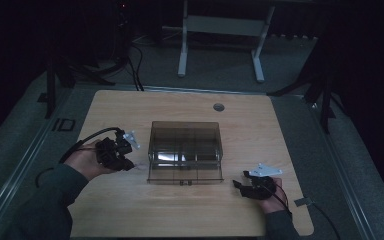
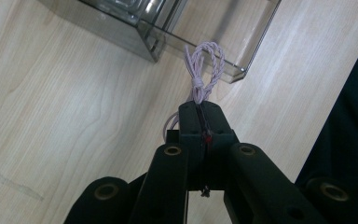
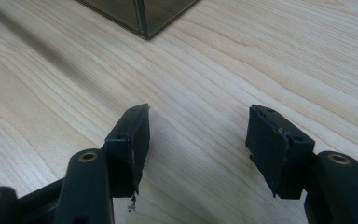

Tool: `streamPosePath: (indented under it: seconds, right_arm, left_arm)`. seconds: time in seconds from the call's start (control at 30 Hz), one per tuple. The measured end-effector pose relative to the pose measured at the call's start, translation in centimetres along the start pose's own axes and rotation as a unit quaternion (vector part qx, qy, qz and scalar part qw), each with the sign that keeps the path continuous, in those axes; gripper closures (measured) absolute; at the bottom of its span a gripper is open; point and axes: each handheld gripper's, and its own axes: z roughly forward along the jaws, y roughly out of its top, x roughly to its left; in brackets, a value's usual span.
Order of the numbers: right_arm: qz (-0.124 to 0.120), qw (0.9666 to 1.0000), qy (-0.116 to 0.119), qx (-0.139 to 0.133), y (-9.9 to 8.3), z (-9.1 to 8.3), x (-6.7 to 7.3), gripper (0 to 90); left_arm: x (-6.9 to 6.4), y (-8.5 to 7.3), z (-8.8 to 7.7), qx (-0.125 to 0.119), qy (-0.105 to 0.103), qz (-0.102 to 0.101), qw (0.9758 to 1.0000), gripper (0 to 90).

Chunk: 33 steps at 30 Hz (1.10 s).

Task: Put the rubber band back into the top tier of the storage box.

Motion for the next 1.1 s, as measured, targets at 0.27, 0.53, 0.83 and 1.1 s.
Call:
streamPosePath:
  seconds: [0.27,0.53,0.83,1.1]
  right_arm:
    - [0.0,1.0,0.0,0.0,0.0,0.0,0.0,39.9]
    - [0.0,1.0,0.0,0.0,0.0,0.0,0.0,39.8]
    - [0.0,1.0,0.0,0.0,0.0,0.0,0.0,39.8]
    - [0.0,1.0,0.0,0.0,0.0,0.0,0.0,39.8]
  left_arm:
    - [-0.3,1.2,0.0,0.002,0.0,0.01,0.9999,89.2]
    - [-0.4,2.0,0.3,0.004,0.0,0.012,0.9999,89.2]
    - [-0.7,2.6,0.6,0.005,-0.002,0.014,0.9999,89.1]
    - [-0.8,3.2,0.9,0.004,-0.003,0.017,0.9998,89.1]
